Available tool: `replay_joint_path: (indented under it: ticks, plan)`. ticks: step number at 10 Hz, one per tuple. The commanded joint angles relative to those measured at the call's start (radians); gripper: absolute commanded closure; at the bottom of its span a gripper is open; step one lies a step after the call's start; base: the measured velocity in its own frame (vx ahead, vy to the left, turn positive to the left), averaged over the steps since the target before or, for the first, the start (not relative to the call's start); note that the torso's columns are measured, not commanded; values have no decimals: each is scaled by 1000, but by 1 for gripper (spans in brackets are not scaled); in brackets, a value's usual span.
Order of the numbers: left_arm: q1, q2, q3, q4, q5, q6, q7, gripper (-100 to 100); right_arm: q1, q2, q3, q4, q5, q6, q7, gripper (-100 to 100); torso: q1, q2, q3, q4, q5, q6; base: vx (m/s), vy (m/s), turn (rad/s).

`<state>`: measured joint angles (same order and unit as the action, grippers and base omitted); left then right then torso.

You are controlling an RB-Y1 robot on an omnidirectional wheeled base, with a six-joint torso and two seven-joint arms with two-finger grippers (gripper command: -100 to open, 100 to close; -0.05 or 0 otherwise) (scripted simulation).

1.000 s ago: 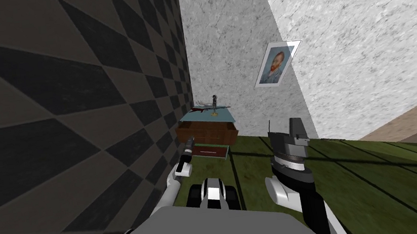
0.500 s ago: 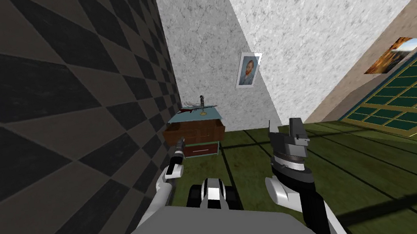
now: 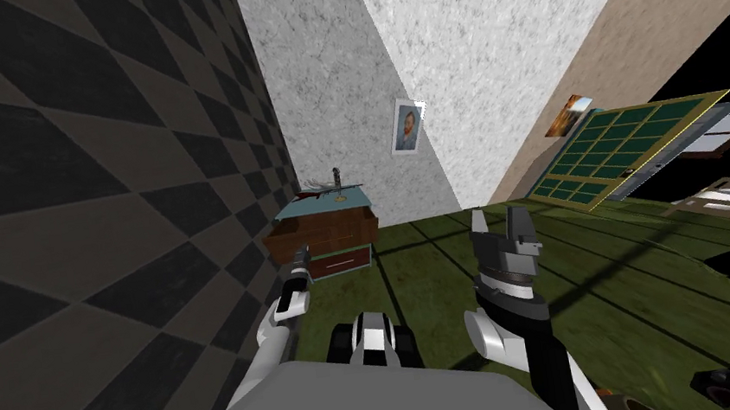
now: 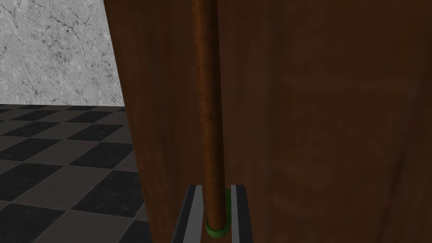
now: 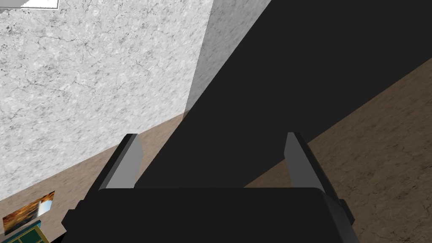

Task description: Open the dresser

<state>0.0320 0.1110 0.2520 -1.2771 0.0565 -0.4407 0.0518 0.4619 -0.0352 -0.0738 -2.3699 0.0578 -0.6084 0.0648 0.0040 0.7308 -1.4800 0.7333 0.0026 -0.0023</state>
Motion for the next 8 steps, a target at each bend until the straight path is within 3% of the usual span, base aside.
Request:
replay_joint_path:
  ticks: [1, 2, 4, 5, 8]
  plan:
    - [22, 6, 81, 17, -6, -12, 17, 100, 0, 0, 0, 0, 0, 0, 0, 0, 1, 2, 1, -1, 1, 1, -105, -38, -369]
    - [22, 6, 107, 17, -6, -12, 17, 100, 0, 0, 0, 0, 0, 0, 0, 0, -1, 3, 2, -1, 2, 4, -59, -30, -130]
    - [39, 17, 168, 21, -12, -16, 37, 100, 0, 0, 0, 0, 0, 0, 0, 0, 2, 3, 2, -1, 2, 2, -109, -38, -391]
    - [26, 38, 157, -23, -6, 28, 44, -100, 0, 0, 0, 0, 0, 0, 0, 0, 0, 3, 2, 0, 3, 6, -77, -29, -70]
    - [8, 63, 165, -60, -3, 90, 52, -100, 0, 0, 0, 0, 0, 0, 0, 0, -5, 4, 2, 4, -3, 2, -21, -34, 26]
